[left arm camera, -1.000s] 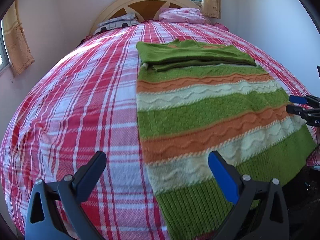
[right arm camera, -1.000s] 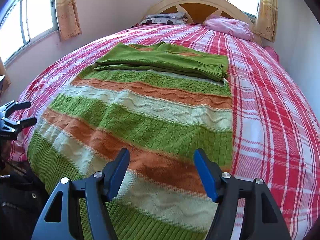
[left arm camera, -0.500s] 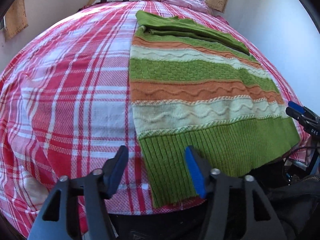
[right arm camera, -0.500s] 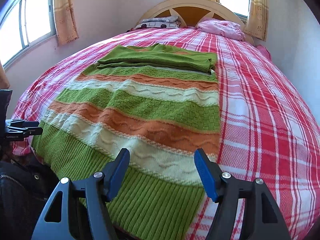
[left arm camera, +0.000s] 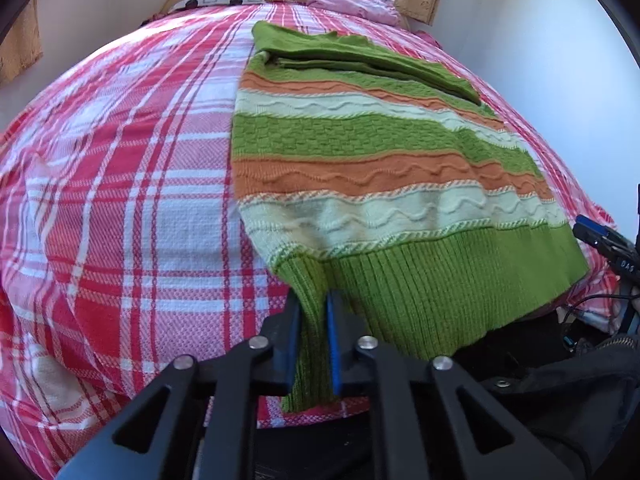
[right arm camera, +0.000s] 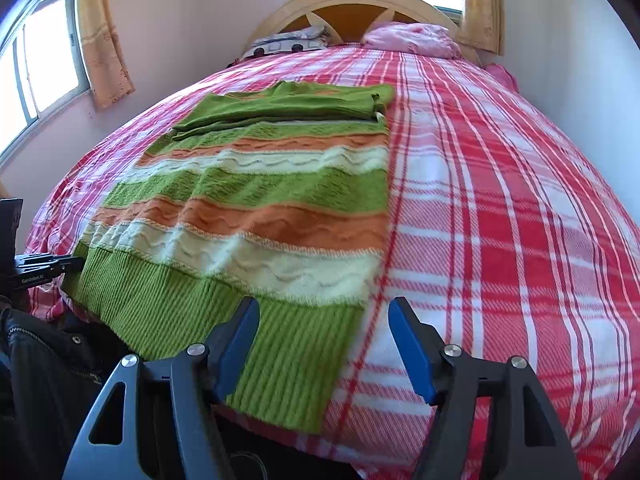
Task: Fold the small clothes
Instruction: 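Close both tools on the ribbed hem of the sweater, then lift the held hem with both tools and fold it over toward the collar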
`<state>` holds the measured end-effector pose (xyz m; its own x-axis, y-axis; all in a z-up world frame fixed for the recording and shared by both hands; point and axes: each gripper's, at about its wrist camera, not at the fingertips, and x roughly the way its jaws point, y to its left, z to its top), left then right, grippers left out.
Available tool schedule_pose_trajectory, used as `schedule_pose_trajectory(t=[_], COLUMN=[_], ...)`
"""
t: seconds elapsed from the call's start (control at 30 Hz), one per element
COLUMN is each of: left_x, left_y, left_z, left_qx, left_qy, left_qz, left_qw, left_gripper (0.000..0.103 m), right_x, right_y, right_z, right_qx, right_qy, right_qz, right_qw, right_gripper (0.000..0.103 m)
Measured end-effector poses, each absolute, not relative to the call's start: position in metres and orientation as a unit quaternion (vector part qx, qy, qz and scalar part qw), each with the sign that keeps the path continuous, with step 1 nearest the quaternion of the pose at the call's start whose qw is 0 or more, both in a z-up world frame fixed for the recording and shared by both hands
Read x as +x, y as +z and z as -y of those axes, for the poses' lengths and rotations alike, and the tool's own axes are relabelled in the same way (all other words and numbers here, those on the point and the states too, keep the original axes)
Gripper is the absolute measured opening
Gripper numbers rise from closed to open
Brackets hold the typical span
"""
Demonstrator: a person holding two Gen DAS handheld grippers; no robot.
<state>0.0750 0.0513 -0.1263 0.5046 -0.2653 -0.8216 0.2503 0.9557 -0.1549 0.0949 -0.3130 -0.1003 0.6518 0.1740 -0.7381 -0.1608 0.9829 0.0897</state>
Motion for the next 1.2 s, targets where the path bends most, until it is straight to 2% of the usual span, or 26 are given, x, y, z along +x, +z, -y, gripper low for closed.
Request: schedule_pose_trajectory(t=[0.23,0.37,0.47,0.53,0.57,0.63,0.67,0.8,1.2], left_x=[0.074,0.076,0.076,0.076,0.077,0.077,0.077,0.075,0.094], left_y=[-0.126,-0.129,-0.13,-0.132,-0.133,-0.133,-0.132,-0.114,-0.063], left_z=[-0.051,-0.051,-0.052,-0.053,-0.053,-0.054,-0.055,-0.063,-0.085], left_qx=[-0.003,-0.005,-0.006,-0.01,-0.012,-0.019,-0.021,-0.045,-0.131], left_qy=[-0.153,-0.15,-0.145,-0.147,-0.149,-0.156,-0.167,-0.182,-0.22], left_qz=[-0.471,-0.472,-0.472,-0.472,-0.473,-0.473,-0.471,-0.44,-0.374], left_qw=[0.869,0.869,0.869,0.869,0.868,0.867,0.866,0.878,0.892], left_gripper=[0.012,0.016,0.022,0.022,0.022,0.02,0.011,0.009,0.009], right_x=[0.08,0.074,0.072,0.073,0.073,0.073,0.073,0.073,0.071], right_y=[-0.11,-0.111,-0.111,-0.113,-0.114,-0.115,-0.116,-0.113,-0.05], right_z=[0.319,0.312,0.308,0.309,0.308,0.31,0.313,0.336,0.343], right_qx=[0.029,0.029,0.038,0.044,0.039,0.045,0.052,0.132,0.162], right_qy=[0.094,0.108,0.125,0.132,0.131,0.125,0.128,0.156,0.188], right_qz=[-0.431,-0.436,-0.441,-0.442,-0.438,-0.43,-0.429,-0.406,-0.283], right_qw=[0.897,0.893,0.888,0.886,0.889,0.893,0.893,0.891,0.927], right_gripper=[0.068,0.067,0.047,0.045,0.04,0.023,0.009,0.007,0.005])
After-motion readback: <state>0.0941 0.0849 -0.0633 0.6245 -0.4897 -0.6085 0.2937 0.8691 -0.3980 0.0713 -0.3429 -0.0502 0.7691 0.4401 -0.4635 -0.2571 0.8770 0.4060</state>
